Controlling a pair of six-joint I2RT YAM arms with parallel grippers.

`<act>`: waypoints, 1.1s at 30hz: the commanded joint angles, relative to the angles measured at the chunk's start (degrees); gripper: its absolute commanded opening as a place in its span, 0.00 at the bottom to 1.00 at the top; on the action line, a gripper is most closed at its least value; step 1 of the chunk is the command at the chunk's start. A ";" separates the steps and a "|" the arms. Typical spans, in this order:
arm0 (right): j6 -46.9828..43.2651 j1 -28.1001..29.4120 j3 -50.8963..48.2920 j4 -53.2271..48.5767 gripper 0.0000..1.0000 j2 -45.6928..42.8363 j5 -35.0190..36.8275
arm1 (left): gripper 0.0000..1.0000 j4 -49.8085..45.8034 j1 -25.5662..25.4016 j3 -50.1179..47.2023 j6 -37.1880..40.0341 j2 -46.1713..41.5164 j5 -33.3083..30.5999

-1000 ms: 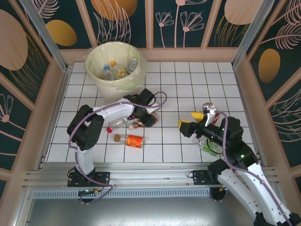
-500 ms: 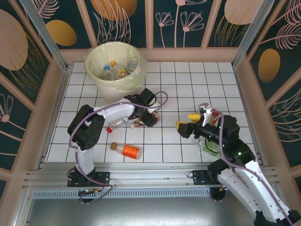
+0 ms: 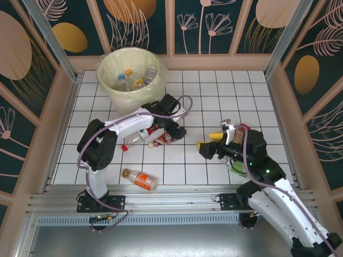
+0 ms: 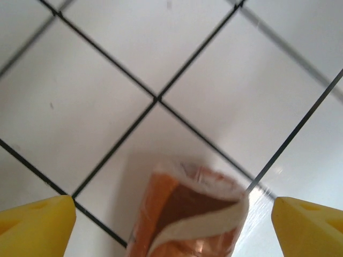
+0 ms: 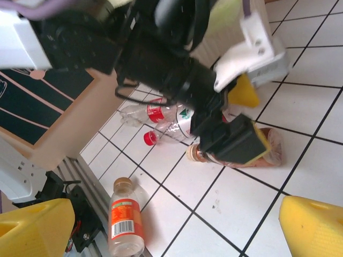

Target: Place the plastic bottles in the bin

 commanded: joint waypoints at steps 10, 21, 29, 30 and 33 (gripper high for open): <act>-0.86 10.98 -2.05 7.64 0.98 6.68 6.34 | 0.99 0.85 3.03 10.57 -10.59 -0.75 11.39; -1.12 14.41 -3.63 12.88 0.97 12.92 9.40 | 0.99 2.04 4.47 14.30 -11.24 -0.93 13.62; -1.77 14.48 -5.00 15.46 0.97 14.89 9.10 | 0.99 2.60 4.69 14.59 -11.35 -2.37 13.46; -1.82 14.66 -5.02 15.83 0.97 15.43 8.65 | 0.99 2.63 4.75 14.77 -11.37 -2.77 13.41; -2.00 16.25 -5.26 17.38 0.97 16.88 9.05 | 0.99 1.75 5.56 15.91 -11.46 -3.61 13.42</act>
